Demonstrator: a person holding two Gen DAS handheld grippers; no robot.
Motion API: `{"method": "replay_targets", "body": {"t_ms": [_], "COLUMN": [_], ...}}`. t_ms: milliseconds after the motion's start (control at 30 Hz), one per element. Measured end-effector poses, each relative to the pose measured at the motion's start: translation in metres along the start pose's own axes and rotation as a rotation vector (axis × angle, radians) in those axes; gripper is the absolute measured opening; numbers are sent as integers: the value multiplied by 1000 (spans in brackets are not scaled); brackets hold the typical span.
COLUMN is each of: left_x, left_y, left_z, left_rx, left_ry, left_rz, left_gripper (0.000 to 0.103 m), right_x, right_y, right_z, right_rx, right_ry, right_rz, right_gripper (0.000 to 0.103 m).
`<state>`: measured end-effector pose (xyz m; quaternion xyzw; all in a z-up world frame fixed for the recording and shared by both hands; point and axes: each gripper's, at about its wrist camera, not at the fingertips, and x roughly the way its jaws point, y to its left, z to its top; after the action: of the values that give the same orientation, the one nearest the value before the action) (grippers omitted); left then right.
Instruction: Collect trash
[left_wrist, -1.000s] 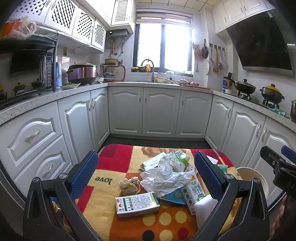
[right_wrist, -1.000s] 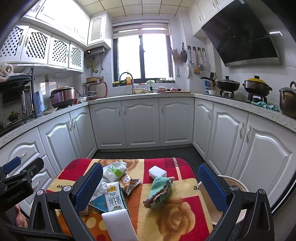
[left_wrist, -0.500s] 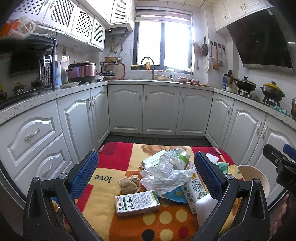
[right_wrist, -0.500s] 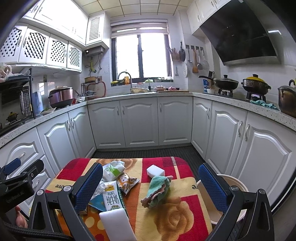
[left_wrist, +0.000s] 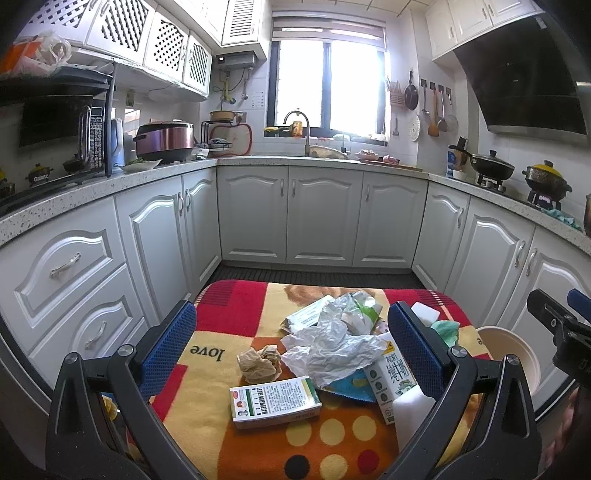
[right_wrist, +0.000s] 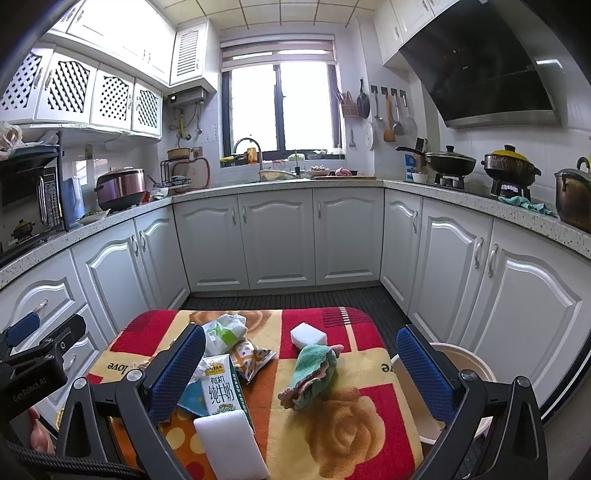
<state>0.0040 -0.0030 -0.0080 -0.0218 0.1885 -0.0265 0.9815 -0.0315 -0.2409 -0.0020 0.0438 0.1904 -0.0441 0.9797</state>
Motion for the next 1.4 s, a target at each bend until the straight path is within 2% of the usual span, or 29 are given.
{"method": "replay_targets", "body": {"t_ms": [1400], "left_x": [13], "left_y": [-7], "left_z": [-6], "left_rx": [8], "left_ry": [58], "left_rz": [-8], "left_gripper": [103], "right_x": [13], "right_y": [1], "right_z": [-7], "right_rx": [-29], "right_ry": [52], "right_rz": [-12], "right_gripper": [103]}}
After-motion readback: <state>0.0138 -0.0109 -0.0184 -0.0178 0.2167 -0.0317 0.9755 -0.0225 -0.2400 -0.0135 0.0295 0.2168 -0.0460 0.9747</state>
